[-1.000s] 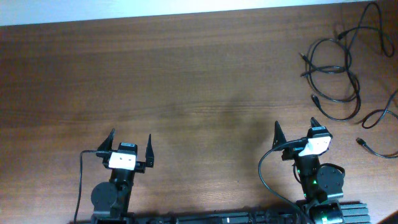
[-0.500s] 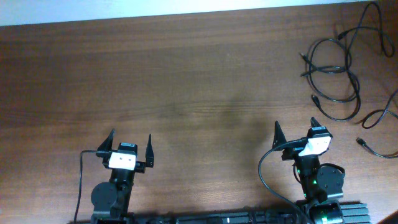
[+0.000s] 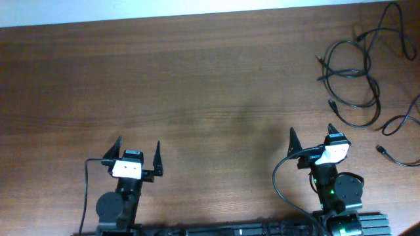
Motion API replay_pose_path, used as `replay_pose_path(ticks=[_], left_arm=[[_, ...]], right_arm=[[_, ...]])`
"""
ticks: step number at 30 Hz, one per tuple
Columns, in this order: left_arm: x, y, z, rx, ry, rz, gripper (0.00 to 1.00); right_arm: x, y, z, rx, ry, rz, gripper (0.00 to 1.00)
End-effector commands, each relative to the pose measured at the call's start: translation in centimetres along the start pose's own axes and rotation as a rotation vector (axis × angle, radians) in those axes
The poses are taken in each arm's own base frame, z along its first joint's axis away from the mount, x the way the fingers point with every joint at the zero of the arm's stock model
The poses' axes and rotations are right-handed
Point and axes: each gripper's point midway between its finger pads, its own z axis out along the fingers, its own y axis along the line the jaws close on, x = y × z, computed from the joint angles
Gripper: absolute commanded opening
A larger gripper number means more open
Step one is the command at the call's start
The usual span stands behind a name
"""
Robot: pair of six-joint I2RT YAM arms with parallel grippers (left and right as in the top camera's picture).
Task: Untangle cables
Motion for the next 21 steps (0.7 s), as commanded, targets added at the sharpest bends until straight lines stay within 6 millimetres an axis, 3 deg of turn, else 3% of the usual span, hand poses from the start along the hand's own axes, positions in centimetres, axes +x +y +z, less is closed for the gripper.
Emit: replay_pose_path(ticks=[1, 21], left_arm=[[-0.2, -0.9, -0.1, 0.054, -0.011, -0.098, 0.99], [0.4, 1.3, -0.1, -0.074, 0.011, -0.099, 0.99]], right_arm=[[0.2, -0.4, 0.0, 0.018, 0.003, 0.005, 1.0], [0.2, -0.4, 0.0, 0.018, 0.003, 0.005, 1.0]])
